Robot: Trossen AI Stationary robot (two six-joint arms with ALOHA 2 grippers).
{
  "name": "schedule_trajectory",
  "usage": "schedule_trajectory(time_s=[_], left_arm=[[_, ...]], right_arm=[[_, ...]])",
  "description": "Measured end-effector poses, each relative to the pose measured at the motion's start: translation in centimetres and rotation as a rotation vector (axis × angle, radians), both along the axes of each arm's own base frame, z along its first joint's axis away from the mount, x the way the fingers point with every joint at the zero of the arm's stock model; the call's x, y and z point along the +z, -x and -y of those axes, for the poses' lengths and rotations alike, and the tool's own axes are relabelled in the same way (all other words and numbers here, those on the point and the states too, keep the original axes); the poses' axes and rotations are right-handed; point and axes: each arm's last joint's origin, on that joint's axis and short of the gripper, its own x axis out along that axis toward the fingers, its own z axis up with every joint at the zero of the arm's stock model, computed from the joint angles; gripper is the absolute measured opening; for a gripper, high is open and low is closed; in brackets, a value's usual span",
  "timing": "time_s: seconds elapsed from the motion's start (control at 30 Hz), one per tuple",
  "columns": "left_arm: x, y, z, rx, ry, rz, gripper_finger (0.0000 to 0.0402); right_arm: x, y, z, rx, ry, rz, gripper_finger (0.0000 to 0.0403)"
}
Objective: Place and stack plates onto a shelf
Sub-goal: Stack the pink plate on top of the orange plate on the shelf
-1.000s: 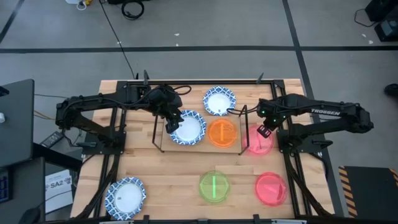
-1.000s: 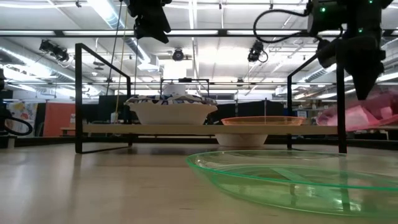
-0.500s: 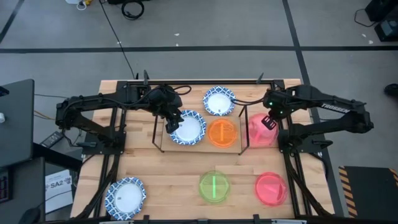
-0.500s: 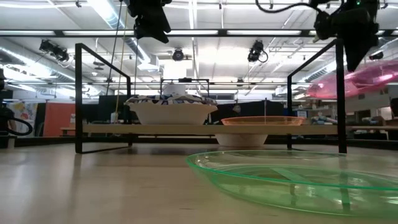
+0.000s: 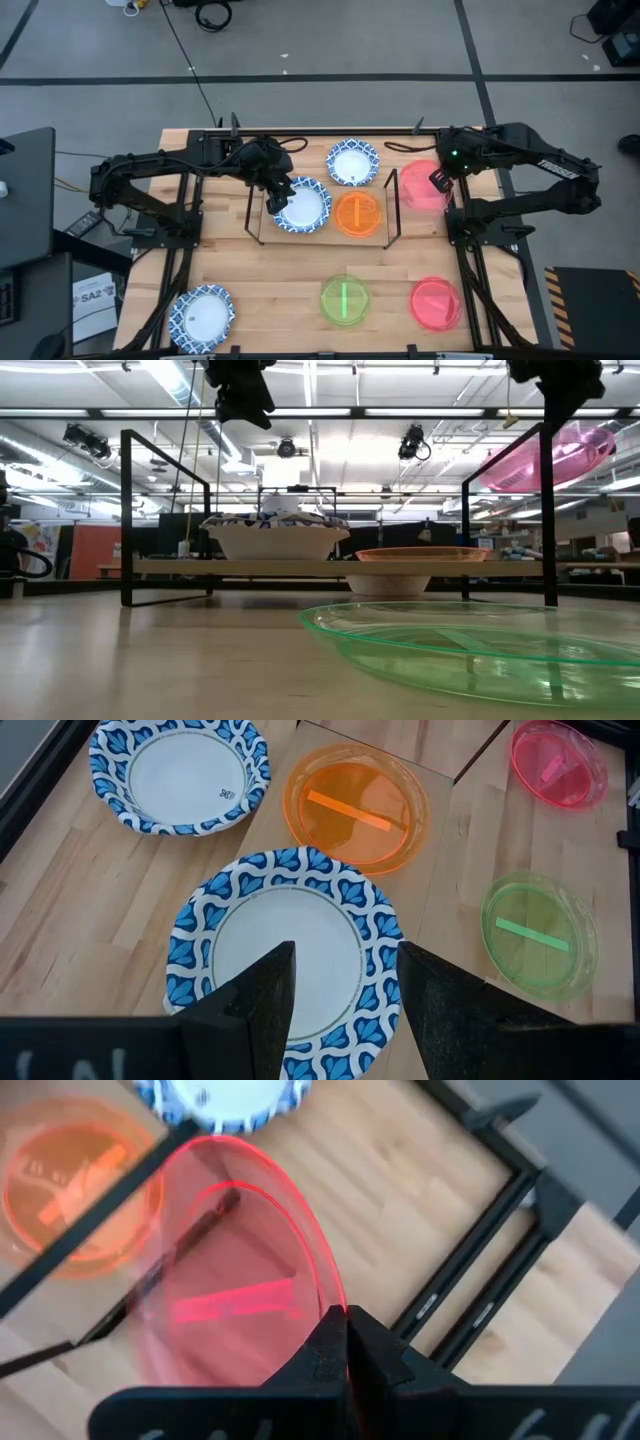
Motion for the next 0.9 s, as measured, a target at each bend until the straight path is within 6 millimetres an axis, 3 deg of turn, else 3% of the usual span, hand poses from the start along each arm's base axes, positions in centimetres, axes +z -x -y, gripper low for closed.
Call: schedule_trajectory(time_s=[0.53, 0.7, 0.9], left_arm=[[0.0, 0.0, 0.0, 0.002, 0.001, 0.003, 0.0183], [0.2, -0.2, 0.0, 0.002, -0.003, 0.028, 0.0183], [0.3, -0.3, -0.1, 0.002, -0.006, 0.050, 0.0183]], right_arm=[[4.6, 1.2, 0.0, 0.025, 0.183, 0.134, 0.0007], [5.5, 0.2, 0.3, 0.072, 0.237, 0.246, 0.0007], [6.5, -2.7, 0.9, 0.197, 0.288, 0.389, 0.0007]])
